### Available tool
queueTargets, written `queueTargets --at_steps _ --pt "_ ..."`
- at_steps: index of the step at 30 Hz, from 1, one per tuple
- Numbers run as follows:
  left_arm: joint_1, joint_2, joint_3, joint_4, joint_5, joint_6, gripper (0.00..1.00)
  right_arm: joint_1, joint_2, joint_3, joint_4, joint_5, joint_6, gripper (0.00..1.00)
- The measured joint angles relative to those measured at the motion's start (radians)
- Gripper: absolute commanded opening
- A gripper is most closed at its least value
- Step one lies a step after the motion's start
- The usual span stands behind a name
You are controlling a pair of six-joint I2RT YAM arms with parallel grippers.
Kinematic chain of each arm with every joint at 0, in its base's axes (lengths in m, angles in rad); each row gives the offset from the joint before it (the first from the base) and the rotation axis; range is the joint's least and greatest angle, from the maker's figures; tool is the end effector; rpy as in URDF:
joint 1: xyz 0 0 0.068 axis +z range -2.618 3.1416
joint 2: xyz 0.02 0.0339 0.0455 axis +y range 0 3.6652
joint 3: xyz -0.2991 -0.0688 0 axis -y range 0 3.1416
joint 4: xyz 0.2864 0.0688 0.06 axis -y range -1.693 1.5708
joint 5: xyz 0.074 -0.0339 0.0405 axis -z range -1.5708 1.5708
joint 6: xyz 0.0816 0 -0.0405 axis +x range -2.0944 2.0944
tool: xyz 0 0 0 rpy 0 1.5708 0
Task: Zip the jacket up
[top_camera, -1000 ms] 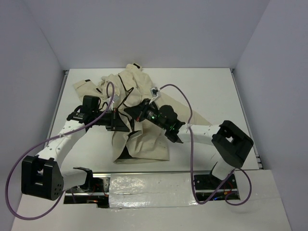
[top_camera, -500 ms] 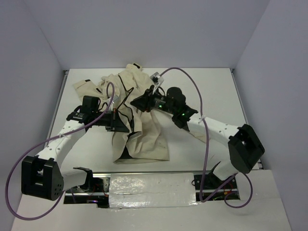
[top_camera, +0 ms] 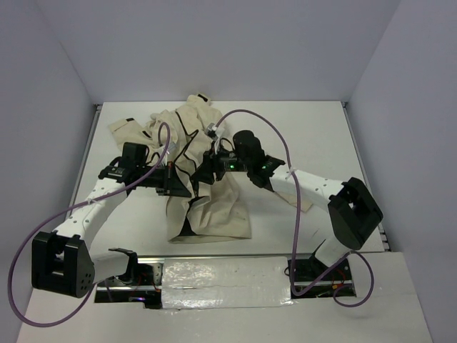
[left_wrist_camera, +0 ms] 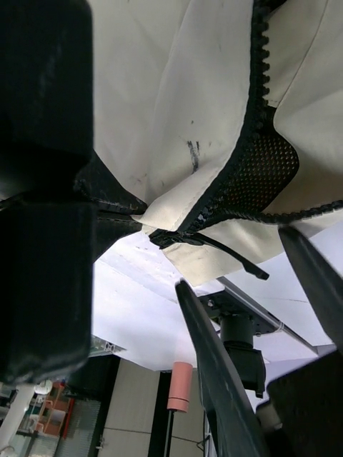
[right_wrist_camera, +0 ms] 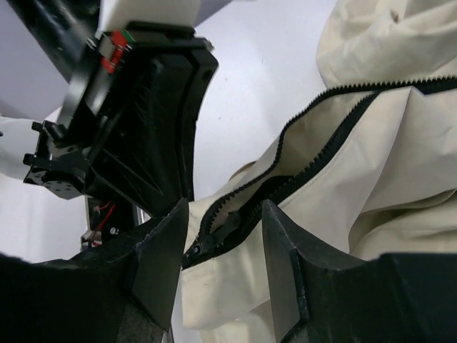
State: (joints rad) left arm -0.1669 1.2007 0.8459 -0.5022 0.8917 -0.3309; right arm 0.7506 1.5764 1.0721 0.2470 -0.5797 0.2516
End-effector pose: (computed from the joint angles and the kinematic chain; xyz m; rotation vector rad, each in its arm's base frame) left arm 0.2687 -0.1097 0.2544 0.2254 2.3821 -1.3075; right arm 0.2905 0.3321 0.2905 -0.9000 1.7479 1.2108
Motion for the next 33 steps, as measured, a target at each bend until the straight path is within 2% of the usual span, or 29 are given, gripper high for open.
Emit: queueTargets --at_steps 3,7,19,22,23,24,26,30,33 --pt "0.000 0.000 0.003 -0.003 -0.004 0.013 0.00 0.004 0.010 0.000 -0.019 0.013 0.014 0.58" --pt "0.000 0.000 0.003 -0.006 -0.011 0.016 0.00 0.005 0.010 -0.002 -0.024 0.048 0.025 0.60" --pt "0.000 0.000 0.003 -0.007 -0.015 0.017 0.00 0.027 0.027 0.000 -0.031 0.079 0.031 0.58" --pt "0.000 0.000 0.003 -0.007 -0.015 0.017 0.00 0.047 0.060 0.008 -0.034 0.061 0.024 0.50" --pt "0.000 0.000 0.003 -0.008 -0.016 0.017 0.00 0.053 0.072 0.011 -0.034 0.055 0.022 0.44" --pt "0.000 0.000 0.003 -0.012 -0.016 0.018 0.00 0.056 0.083 0.013 -0.034 0.048 0.020 0.32" --pt "0.000 0.000 0.003 -0.014 -0.019 0.018 0.00 0.060 0.092 0.015 -0.031 0.036 0.023 0.20" --pt "0.000 0.000 0.003 -0.015 -0.024 0.019 0.00 0.066 0.093 0.015 -0.019 0.023 0.029 0.07" --pt "0.000 0.000 0.003 -0.014 -0.025 0.018 0.00 0.066 0.092 0.015 -0.014 0.023 0.029 0.03"
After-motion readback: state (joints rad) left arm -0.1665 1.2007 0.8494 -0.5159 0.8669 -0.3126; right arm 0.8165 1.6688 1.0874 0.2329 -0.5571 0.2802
